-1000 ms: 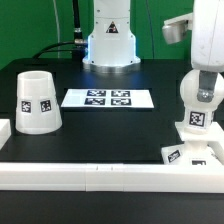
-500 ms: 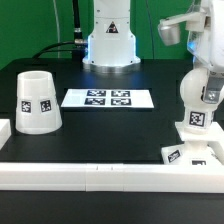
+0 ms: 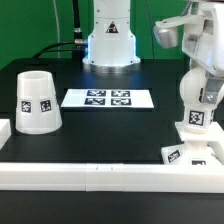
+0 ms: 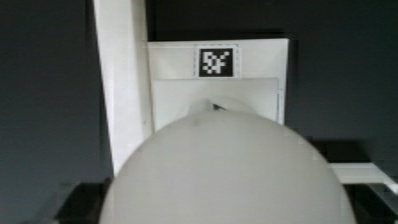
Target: Assemble lamp
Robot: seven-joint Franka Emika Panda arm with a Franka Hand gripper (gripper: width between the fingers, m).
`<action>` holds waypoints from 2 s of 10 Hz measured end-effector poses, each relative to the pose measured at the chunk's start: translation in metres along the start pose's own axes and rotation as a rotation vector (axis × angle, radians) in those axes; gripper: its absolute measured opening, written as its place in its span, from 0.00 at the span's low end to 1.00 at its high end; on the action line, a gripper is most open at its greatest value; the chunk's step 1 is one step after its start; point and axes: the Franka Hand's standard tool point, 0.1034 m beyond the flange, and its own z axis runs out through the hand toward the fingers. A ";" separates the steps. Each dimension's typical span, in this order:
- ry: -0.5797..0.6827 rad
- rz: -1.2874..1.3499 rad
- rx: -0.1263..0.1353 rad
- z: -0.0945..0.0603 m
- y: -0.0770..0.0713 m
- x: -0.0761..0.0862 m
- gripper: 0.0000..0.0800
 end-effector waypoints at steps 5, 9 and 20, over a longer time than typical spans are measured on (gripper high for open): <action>0.003 0.498 0.066 0.000 -0.005 -0.001 0.72; 0.000 0.777 0.071 0.000 -0.005 0.001 0.72; 0.007 1.666 0.138 0.000 -0.005 -0.003 0.72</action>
Offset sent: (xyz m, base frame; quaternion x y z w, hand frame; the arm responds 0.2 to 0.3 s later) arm 0.0025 0.0024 0.0006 0.0579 0.0038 0.2445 0.9679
